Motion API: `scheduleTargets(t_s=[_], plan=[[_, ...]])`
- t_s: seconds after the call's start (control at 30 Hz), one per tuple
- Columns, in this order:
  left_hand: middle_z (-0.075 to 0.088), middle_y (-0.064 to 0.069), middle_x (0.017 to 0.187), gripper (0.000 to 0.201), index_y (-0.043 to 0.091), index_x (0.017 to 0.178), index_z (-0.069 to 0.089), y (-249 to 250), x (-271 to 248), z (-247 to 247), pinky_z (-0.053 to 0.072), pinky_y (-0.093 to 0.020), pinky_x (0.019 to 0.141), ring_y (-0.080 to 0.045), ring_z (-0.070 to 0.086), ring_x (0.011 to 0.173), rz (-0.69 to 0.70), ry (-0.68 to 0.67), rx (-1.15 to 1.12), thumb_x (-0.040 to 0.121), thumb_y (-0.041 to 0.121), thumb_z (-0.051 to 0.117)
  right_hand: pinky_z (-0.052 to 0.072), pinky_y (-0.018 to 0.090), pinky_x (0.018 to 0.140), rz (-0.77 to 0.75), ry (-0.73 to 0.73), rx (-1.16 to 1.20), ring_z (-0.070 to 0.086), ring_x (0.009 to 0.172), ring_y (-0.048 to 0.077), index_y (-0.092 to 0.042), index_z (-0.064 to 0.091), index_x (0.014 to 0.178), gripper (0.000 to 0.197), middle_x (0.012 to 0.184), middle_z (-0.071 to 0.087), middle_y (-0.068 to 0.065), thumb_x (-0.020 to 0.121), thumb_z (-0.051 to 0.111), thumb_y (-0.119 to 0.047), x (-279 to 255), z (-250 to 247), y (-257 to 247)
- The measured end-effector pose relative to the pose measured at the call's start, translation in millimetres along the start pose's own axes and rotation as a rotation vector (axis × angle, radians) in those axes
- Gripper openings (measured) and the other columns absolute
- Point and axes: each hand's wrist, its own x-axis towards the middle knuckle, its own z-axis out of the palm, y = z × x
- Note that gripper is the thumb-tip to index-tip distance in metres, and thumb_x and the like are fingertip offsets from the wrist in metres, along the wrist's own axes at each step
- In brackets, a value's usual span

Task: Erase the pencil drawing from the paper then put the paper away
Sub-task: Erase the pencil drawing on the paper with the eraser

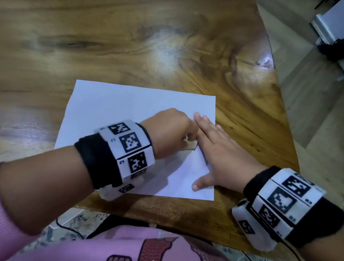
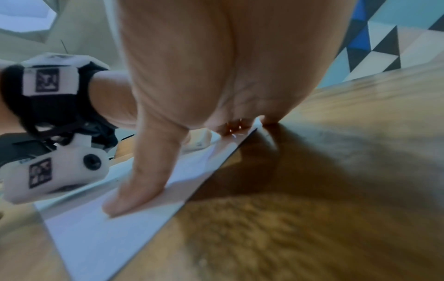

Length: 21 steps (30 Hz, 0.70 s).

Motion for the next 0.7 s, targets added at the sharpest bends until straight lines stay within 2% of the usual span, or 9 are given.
scheduleTargets(t_s=[0.1, 0.17, 0.2, 0.37, 0.43, 0.53, 0.57, 0.63, 0.7], plan=[[0.058, -0.001, 0.066, 0.020, 0.015, 0.068, 0.062, -7, -26, 8, 0.037, -0.026, 0.061, -0.019, 0.051, 0.062, 0.136, -0.127, -0.073, 0.079, 0.030, 0.054, -0.017, 0.025, 0.113, -0.005, 0.002, 0.007, -0.035, 0.134, 0.005, -0.018, -0.028, 0.142, 0.138, 0.147, -0.040, -0.006, 0.060, 0.075, -0.060, 0, 2, 1], [0.054, 0.009, 0.065, 0.019, 0.015, 0.071, 0.064, -10, -38, 11, 0.037, -0.022, 0.061, -0.009, 0.049, 0.060, 0.144, -0.236, -0.088, 0.077, 0.029, 0.052, -0.016, 0.025, 0.113, -0.007, 0.006, 0.007, -0.035, 0.134, 0.005, -0.018, -0.029, 0.142, 0.138, 0.147, -0.040, -0.007, 0.060, 0.075, -0.060, 0, 2, 2], [0.051, 0.011, 0.066, 0.016, 0.016, 0.073, 0.065, -11, -38, 11, 0.035, -0.021, 0.061, -0.007, 0.048, 0.060, 0.147, -0.247, -0.081, 0.078, 0.027, 0.054, -0.015, 0.026, 0.114, -0.006, 0.008, 0.006, -0.034, 0.134, 0.005, -0.018, -0.029, 0.142, 0.139, 0.147, -0.040, -0.007, 0.060, 0.075, -0.060, 1, 2, 2], [0.057, -0.005, 0.077, 0.012, 0.010, 0.079, 0.064, -10, -6, 5, 0.033, -0.025, 0.065, -0.024, 0.055, 0.075, 0.092, -0.050, -0.021, 0.081, 0.022, 0.060, -0.015, 0.025, 0.114, 0.002, 0.014, 0.012, -0.034, 0.134, 0.003, -0.019, -0.029, 0.142, 0.140, 0.148, -0.039, -0.008, 0.059, 0.075, -0.060, 1, 2, 1], [0.054, -0.002, 0.074, 0.011, 0.013, 0.074, 0.062, -12, -17, 11, 0.038, -0.028, 0.065, -0.025, 0.057, 0.074, 0.135, -0.069, -0.043, 0.081, 0.021, 0.058, -0.016, 0.025, 0.113, 0.004, 0.008, 0.014, -0.034, 0.135, 0.003, -0.020, -0.028, 0.142, 0.139, 0.148, -0.039, -0.008, 0.059, 0.075, -0.060, 0, 1, 0], [0.055, 0.003, 0.076, 0.016, 0.018, 0.074, 0.062, -12, -47, 18, 0.046, -0.029, 0.065, -0.019, 0.057, 0.070, 0.166, -0.252, -0.097, 0.078, 0.029, 0.051, -0.015, 0.025, 0.114, 0.007, 0.006, 0.020, -0.034, 0.135, 0.004, -0.020, -0.028, 0.143, 0.138, 0.148, -0.039, -0.008, 0.059, 0.075, -0.060, 0, 1, 0], [0.053, 0.005, 0.076, 0.017, 0.019, 0.075, 0.062, -12, -50, 17, 0.046, -0.028, 0.065, -0.018, 0.056, 0.069, 0.155, -0.273, -0.097, 0.078, 0.030, 0.049, -0.015, 0.026, 0.114, 0.007, 0.006, 0.018, -0.034, 0.135, 0.004, -0.020, -0.028, 0.143, 0.139, 0.148, -0.039, -0.008, 0.059, 0.075, -0.060, 0, 1, 0], [0.049, 0.003, 0.073, 0.021, 0.016, 0.072, 0.061, -11, -39, 13, 0.041, -0.027, 0.063, -0.023, 0.055, 0.068, 0.161, -0.212, -0.052, 0.076, 0.030, 0.047, -0.016, 0.025, 0.114, 0.010, 0.005, 0.017, -0.034, 0.135, 0.004, -0.020, -0.027, 0.143, 0.139, 0.148, -0.039, -0.009, 0.059, 0.076, -0.060, 0, 1, 0], [0.046, -0.001, 0.074, 0.017, 0.010, 0.074, 0.060, -9, -17, 5, 0.035, -0.028, 0.063, -0.029, 0.055, 0.071, 0.112, -0.089, -0.022, 0.078, 0.022, 0.049, -0.017, 0.023, 0.112, 0.011, 0.006, 0.024, -0.034, 0.134, 0.002, -0.021, -0.026, 0.144, 0.139, 0.148, -0.038, -0.010, 0.058, 0.077, -0.059, 0, 1, 0]])
